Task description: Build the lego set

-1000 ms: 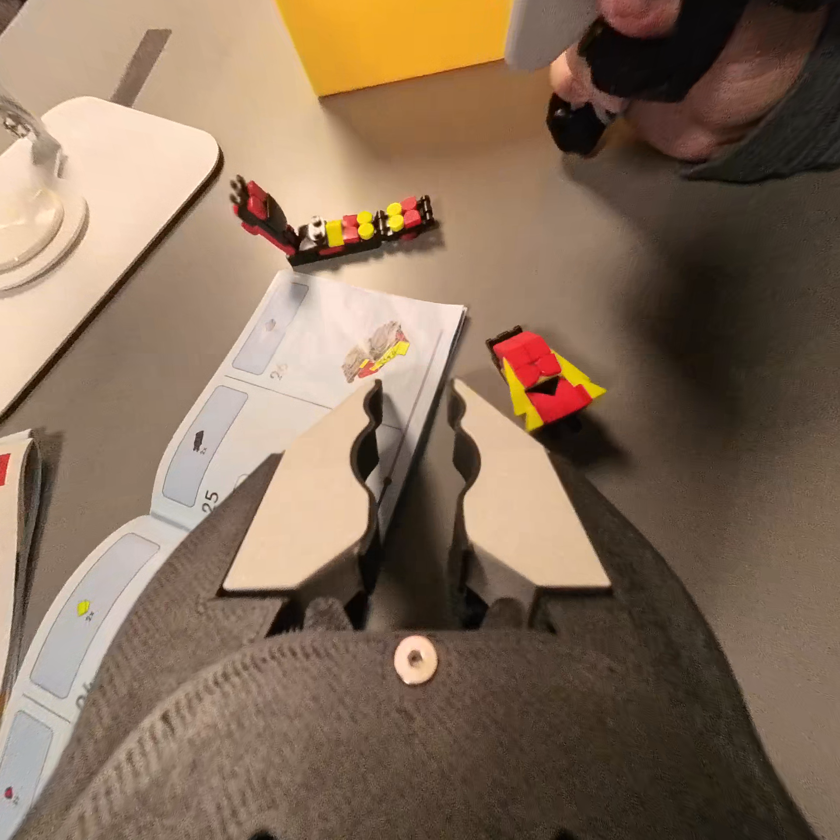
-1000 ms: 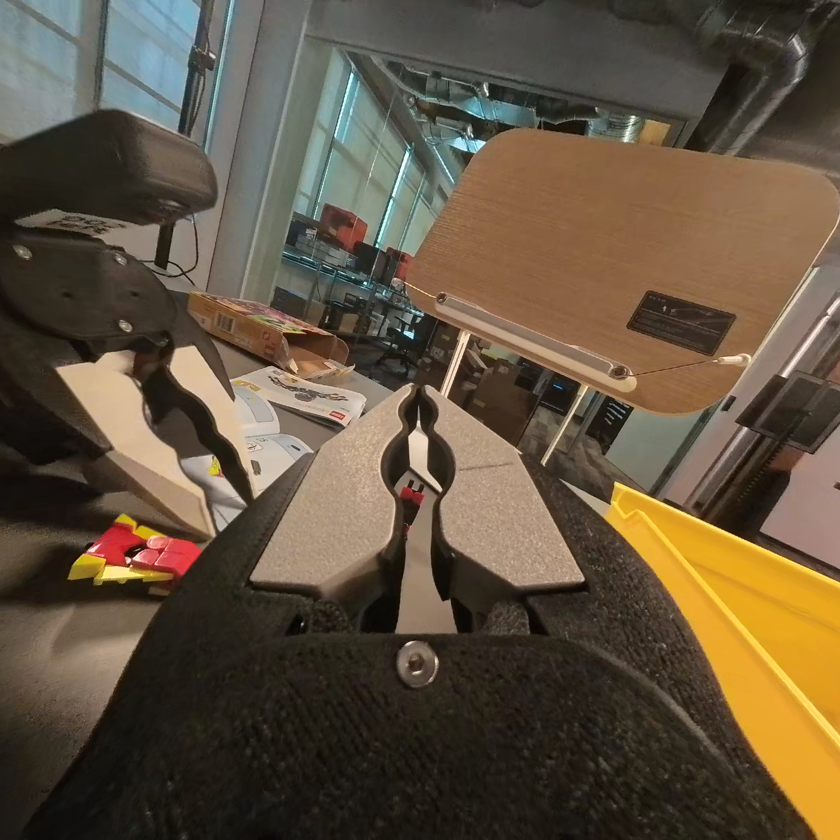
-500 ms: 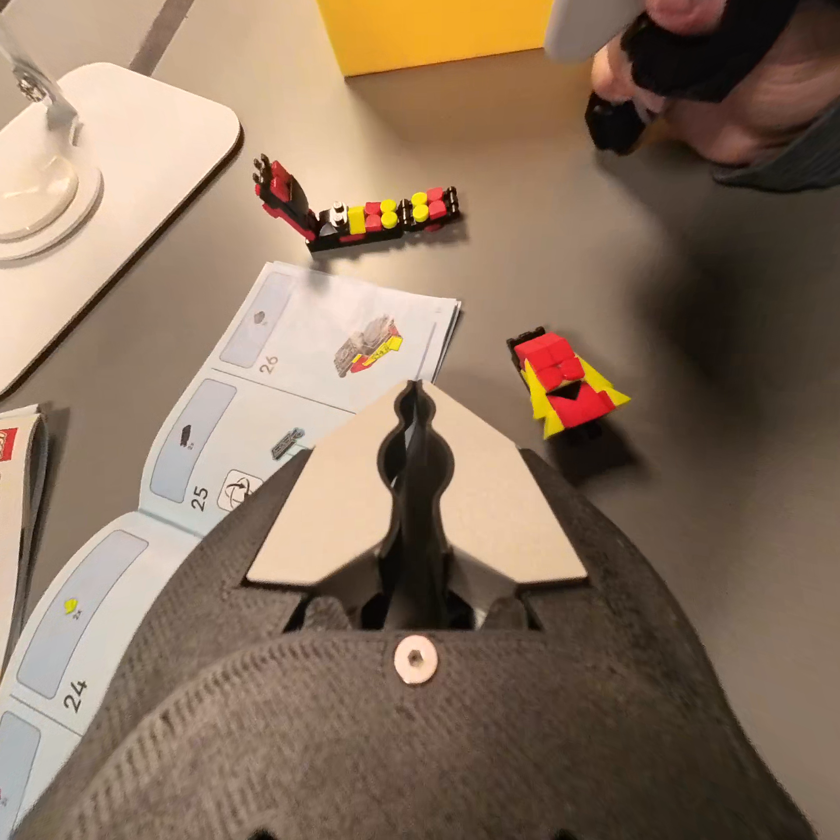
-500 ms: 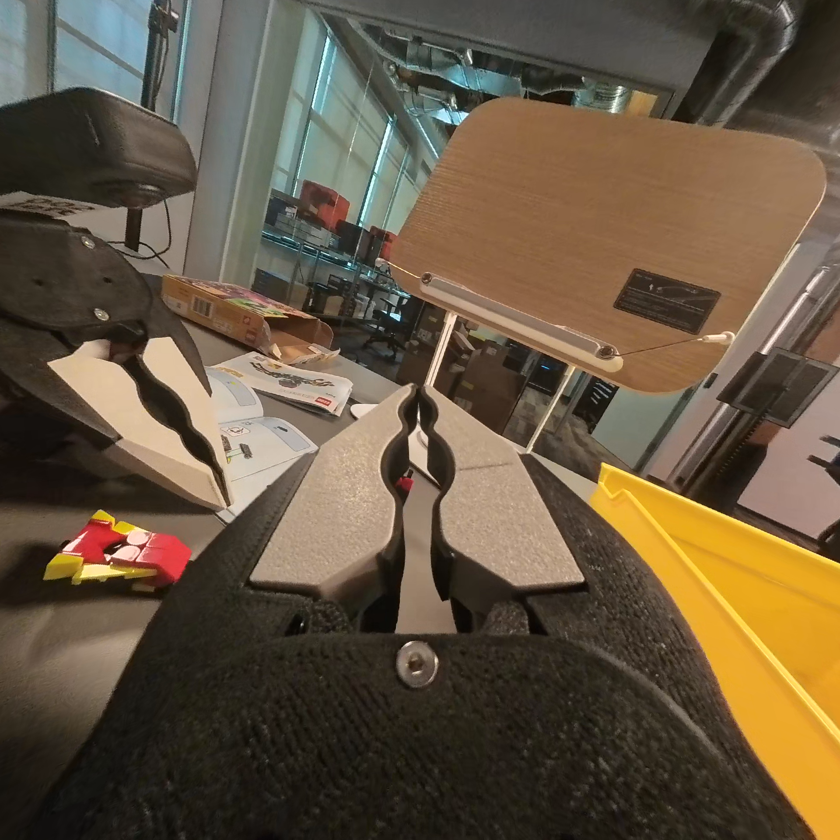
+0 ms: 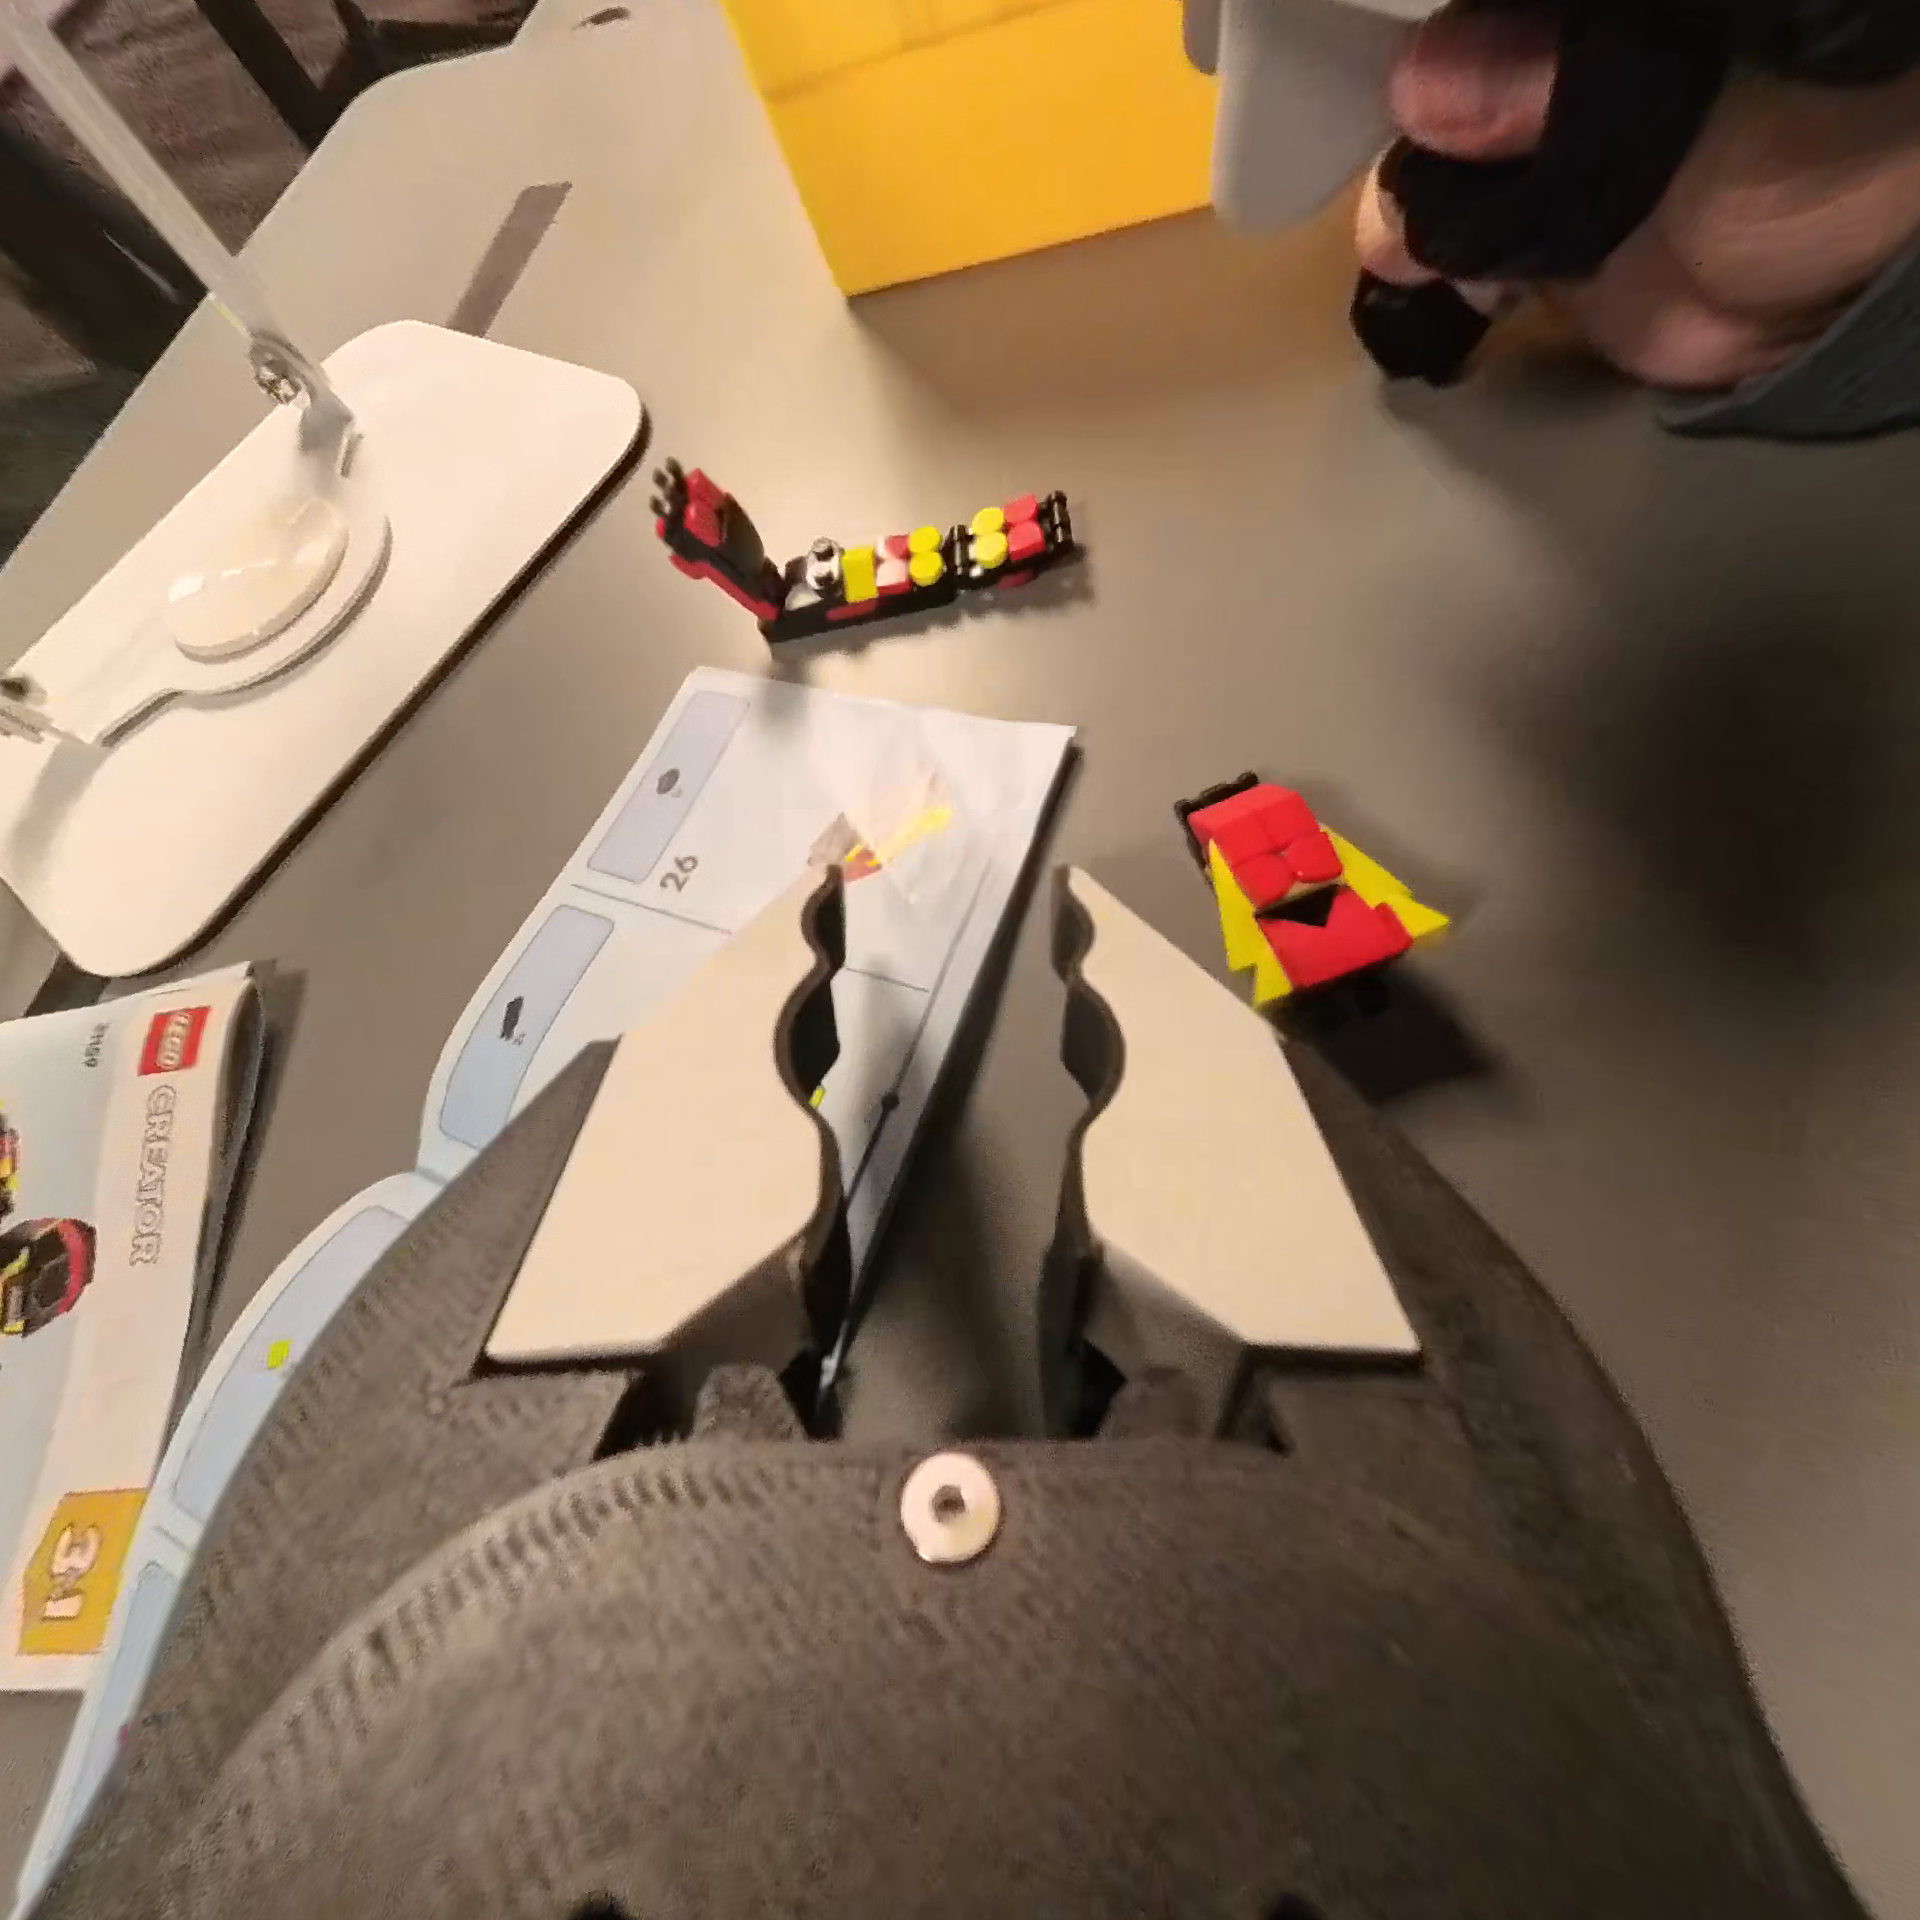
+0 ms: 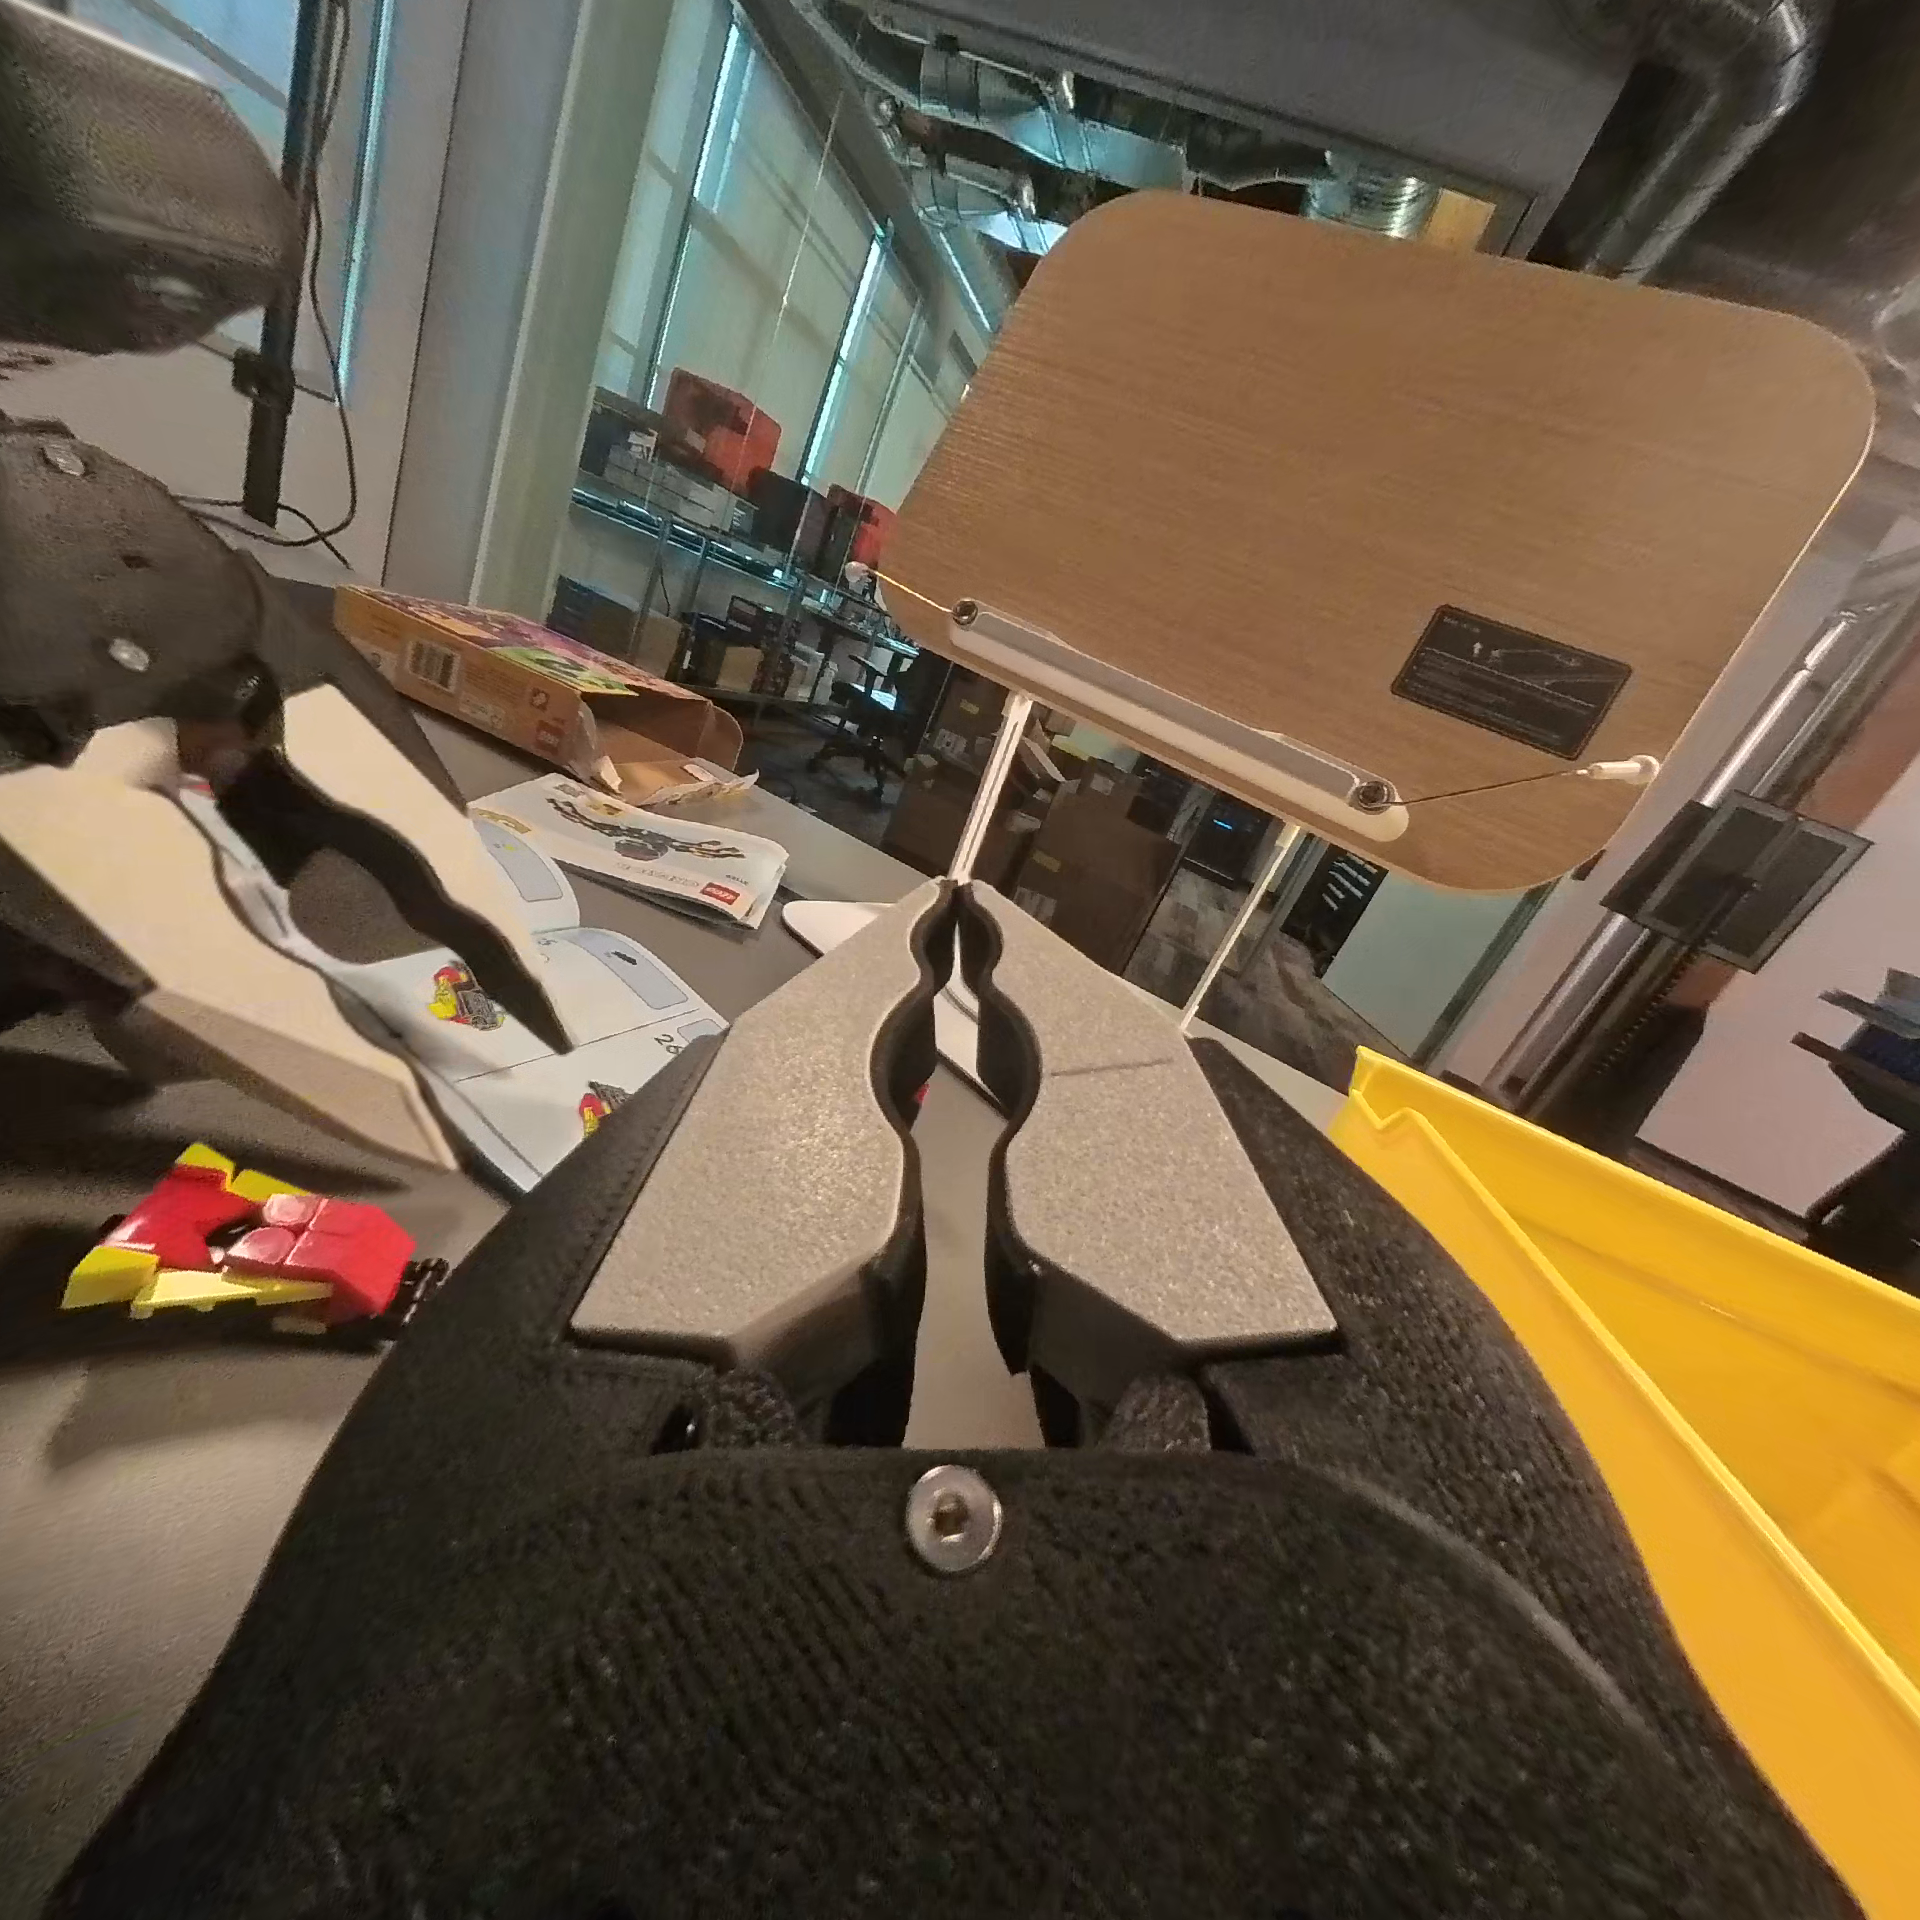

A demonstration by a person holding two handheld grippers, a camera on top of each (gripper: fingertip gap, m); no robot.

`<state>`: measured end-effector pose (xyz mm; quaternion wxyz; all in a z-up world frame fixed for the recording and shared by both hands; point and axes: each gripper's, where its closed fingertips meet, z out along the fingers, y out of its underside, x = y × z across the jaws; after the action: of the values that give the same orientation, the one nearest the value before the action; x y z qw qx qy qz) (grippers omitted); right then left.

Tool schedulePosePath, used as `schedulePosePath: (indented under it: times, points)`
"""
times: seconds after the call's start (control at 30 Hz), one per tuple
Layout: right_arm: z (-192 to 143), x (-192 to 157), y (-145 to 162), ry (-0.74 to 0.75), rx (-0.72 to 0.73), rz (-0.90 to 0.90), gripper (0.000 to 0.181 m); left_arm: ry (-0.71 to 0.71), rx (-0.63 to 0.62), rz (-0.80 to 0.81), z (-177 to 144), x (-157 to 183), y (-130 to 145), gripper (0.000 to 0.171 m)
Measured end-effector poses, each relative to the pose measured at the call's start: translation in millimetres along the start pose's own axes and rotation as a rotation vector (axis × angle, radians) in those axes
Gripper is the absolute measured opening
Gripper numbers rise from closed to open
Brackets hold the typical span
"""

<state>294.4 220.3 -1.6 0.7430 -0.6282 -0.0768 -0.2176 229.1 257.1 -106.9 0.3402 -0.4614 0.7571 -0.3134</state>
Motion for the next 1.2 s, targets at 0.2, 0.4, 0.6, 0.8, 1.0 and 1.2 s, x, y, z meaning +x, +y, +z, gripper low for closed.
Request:
schedulePosePath:
  times: [0.2,0.4,0.6,0.8,1.0,1.2]
  points:
    - [-0.2,-2.2,0.0,-0.005,-0.002,-0.010,0.000,-0.025,-0.013,0.032,1.5,-0.2,1.3,0.039]
    - [0.1,-3.2,0.1,-0.007,-0.003,-0.013,0.000,-0.035,-0.007,0.043,0.9,-0.3,0.6,0.035]
    - [0.4,-4.3,0.2,-0.011,-0.004,-0.017,0.000,-0.030,-0.017,0.038,1.7,-0.2,1.9,0.026]
    - [1.0,-4.6,0.9,-0.005,-0.014,-0.018,0.009,0.004,-0.040,0.006,3.9,0.7,4.7,0.016]
    - [1.1,-26.7,5.5,-0.107,-0.057,-0.110,0.041,0.030,-0.068,-0.055,6.2,-1.2,8.3,0.000]
    - [-8.7,-69.4,29.7,-0.367,-0.234,-0.194,0.042,0.031,-0.076,-0.097,7.0,-4.8,9.6,0.000]
